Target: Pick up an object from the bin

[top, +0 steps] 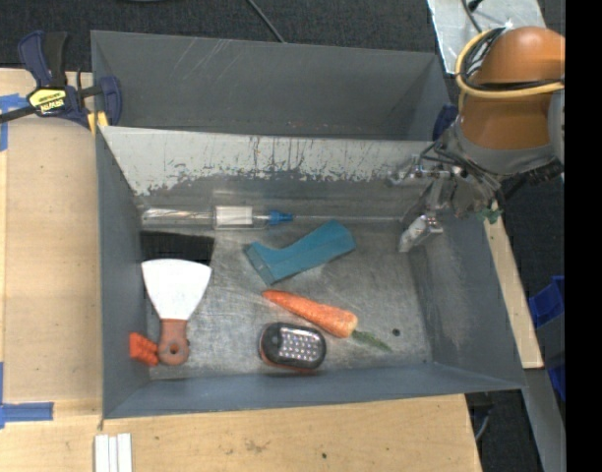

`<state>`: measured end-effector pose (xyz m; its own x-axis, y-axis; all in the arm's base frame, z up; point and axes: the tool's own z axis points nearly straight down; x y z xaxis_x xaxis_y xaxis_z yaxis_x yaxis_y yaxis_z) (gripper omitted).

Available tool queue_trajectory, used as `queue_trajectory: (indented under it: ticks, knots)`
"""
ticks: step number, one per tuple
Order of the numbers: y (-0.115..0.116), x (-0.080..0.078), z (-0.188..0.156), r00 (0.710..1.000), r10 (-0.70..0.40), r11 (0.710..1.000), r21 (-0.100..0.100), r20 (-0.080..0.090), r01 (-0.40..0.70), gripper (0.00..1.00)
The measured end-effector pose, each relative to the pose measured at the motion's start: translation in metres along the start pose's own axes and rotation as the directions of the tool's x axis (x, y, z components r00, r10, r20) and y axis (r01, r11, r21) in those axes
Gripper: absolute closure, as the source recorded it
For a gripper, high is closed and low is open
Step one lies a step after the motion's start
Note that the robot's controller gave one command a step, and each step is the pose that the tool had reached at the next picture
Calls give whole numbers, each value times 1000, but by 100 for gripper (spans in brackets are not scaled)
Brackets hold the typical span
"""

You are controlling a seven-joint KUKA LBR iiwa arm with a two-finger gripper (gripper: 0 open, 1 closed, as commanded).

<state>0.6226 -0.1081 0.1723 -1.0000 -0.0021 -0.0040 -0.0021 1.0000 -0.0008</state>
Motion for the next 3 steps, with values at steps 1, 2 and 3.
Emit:
queue_trajectory:
  ticks: [1,2,3]
  knots:
    - [0,0,0,1000,0,1000,0,0,0,0]
    - [23,4,34,997,-82,997,3,7,82,0]
    - [97,0,19,1000,-14,1000,-1,-2,14,0]
